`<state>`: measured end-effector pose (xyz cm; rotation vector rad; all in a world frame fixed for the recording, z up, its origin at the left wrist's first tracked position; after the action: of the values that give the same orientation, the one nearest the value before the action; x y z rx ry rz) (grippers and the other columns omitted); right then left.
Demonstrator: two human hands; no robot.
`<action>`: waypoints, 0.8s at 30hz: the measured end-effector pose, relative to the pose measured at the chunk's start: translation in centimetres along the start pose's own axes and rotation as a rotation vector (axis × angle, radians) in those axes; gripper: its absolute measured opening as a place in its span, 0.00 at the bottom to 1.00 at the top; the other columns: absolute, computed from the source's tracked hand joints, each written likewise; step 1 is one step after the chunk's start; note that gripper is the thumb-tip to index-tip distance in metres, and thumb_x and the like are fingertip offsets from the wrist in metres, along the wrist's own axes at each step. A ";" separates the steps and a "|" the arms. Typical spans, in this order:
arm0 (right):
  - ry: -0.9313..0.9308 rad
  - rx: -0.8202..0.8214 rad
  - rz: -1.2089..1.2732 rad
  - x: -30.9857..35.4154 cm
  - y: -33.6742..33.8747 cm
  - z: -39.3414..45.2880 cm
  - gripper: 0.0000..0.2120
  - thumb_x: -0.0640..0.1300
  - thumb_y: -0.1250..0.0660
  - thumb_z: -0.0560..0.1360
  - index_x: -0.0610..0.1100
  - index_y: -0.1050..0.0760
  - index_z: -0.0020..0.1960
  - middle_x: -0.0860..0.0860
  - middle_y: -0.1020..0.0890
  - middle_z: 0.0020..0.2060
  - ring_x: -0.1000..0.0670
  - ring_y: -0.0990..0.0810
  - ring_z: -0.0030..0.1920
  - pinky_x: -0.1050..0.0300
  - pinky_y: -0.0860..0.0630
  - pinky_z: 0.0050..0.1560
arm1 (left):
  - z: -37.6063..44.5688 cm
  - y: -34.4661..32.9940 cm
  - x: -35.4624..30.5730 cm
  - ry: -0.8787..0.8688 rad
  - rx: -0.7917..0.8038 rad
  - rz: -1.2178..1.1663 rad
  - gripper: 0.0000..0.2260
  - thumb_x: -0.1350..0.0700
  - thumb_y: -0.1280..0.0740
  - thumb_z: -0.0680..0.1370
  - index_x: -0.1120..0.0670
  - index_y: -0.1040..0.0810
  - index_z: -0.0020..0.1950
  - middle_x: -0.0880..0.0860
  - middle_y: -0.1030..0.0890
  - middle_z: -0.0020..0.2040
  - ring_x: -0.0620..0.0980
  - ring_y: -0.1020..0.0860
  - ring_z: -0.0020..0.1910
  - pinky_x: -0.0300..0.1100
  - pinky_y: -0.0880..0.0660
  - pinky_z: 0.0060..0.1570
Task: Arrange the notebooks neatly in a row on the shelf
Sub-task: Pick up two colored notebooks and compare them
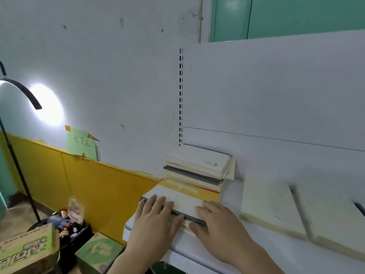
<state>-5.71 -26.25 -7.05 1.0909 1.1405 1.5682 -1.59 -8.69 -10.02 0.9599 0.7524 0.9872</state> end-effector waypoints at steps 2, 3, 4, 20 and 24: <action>-0.015 -0.075 0.002 0.5 0.8 -0.1 0.20 0.63 0.46 0.79 0.51 0.25 0.58 0.54 0.24 0.56 0.53 0.29 0.60 0.56 0.31 0.59 | 0.3 0.0 0.7 -0.062 -0.062 -0.023 0.27 0.34 0.53 0.82 0.46 0.19 0.56 0.46 0.18 0.57 0.53 0.21 0.61 0.55 0.24 0.62; -0.010 -0.097 -0.022 1.0 1.0 -0.1 0.19 0.62 0.47 0.79 0.52 0.24 0.54 0.55 0.23 0.51 0.54 0.27 0.55 0.57 0.30 0.54 | 0.4 -0.1 1.1 -0.090 -0.075 -0.044 0.26 0.35 0.53 0.82 0.45 0.19 0.57 0.46 0.18 0.57 0.52 0.21 0.61 0.54 0.25 0.64; -0.003 -0.114 -0.042 1.4 1.2 -0.1 0.19 0.62 0.48 0.79 0.52 0.24 0.50 0.56 0.22 0.47 0.55 0.26 0.50 0.57 0.30 0.50 | 0.5 -0.1 1.4 -0.116 -0.083 -0.067 0.26 0.35 0.53 0.82 0.45 0.19 0.57 0.46 0.18 0.58 0.52 0.21 0.61 0.53 0.26 0.65; -0.017 -0.628 -0.012 12.5 0.6 -5.3 0.19 0.53 0.49 0.83 0.51 0.22 0.63 0.59 0.21 0.61 0.63 0.25 0.61 0.69 0.30 0.62 | -2.4 6.3 -0.1 0.263 0.195 -1.460 0.14 0.49 0.38 0.82 0.45 0.27 0.68 0.40 0.17 0.53 0.39 0.20 0.52 0.33 0.24 0.48; -0.146 -0.791 0.118 9.9 1.6 -6.4 0.17 0.53 0.44 0.80 0.50 0.19 0.58 0.57 0.19 0.58 0.60 0.23 0.58 0.70 0.31 0.62 | -2.4 6.1 2.6 0.369 0.032 -1.402 0.11 0.52 0.37 0.82 0.43 0.26 0.64 0.40 0.18 0.52 0.40 0.20 0.51 0.33 0.25 0.42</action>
<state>-14.35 -18.22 -5.27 0.7148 0.2871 1.7626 -4.76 -4.17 -5.70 0.0908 1.4341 -0.1154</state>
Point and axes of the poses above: each hand's wrist, its own z-axis towards the middle knuckle, its own y-axis out of the back of the hand, x = y × z, the point moved 4 cm from there along z, towards the middle knuckle
